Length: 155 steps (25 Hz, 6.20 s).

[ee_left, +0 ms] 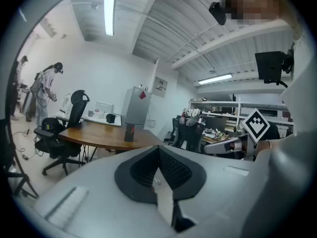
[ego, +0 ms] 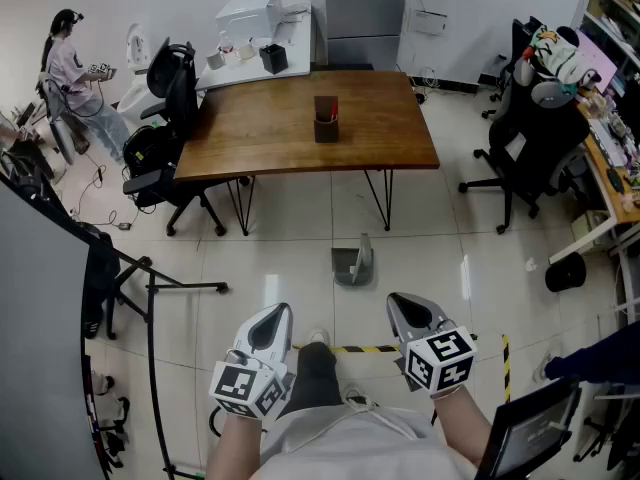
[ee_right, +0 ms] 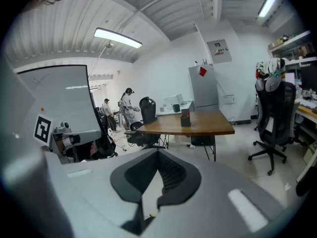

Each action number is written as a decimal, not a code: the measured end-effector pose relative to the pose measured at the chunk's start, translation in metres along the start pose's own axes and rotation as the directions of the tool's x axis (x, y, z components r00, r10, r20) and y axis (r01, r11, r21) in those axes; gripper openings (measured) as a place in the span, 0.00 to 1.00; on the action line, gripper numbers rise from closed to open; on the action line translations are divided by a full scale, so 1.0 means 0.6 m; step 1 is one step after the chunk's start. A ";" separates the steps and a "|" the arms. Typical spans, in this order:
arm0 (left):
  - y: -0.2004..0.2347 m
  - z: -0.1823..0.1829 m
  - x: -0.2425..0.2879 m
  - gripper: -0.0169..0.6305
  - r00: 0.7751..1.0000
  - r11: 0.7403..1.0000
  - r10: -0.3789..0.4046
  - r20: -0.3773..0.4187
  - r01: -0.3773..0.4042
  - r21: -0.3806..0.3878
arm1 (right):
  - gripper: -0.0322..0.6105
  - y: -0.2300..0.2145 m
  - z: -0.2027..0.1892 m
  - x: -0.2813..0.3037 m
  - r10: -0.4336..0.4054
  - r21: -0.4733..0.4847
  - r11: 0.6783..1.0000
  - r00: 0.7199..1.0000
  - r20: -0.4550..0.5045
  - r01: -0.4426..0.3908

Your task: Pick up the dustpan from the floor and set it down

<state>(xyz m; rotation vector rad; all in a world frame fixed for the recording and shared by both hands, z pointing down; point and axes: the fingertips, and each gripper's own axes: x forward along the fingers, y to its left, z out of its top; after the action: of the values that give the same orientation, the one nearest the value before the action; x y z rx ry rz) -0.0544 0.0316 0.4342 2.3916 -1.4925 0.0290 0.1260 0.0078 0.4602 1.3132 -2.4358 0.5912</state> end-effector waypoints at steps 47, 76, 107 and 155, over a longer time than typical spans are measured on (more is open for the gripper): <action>0.317 -0.045 0.336 0.05 0.993 0.995 -0.050 -0.105 0.041 -0.090 | 0.14 -0.307 -0.293 0.511 -0.272 0.020 0.916 0.659 -0.701 0.400; 0.114 0.009 -0.084 0.05 0.984 0.984 0.176 -0.035 -0.175 0.028 | 0.15 -0.149 -0.122 0.014 -0.311 -0.092 0.947 0.803 -0.509 0.308; 0.048 0.019 -0.089 0.05 0.992 0.990 0.118 0.043 -0.121 0.076 | 0.15 -0.046 -0.167 -0.021 -0.247 -0.098 0.968 0.824 -0.510 0.229; 0.403 -0.049 0.360 0.05 0.988 1.000 -0.020 -0.153 0.019 -0.008 | 0.32 -0.319 -0.326 0.566 -0.374 -0.220 0.927 0.714 -0.592 0.303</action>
<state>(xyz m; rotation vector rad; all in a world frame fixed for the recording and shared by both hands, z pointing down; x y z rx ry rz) -0.1643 -0.2456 0.5644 2.3409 -1.3963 0.1992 0.1216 -0.2330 0.8237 1.2224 -1.6091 0.6528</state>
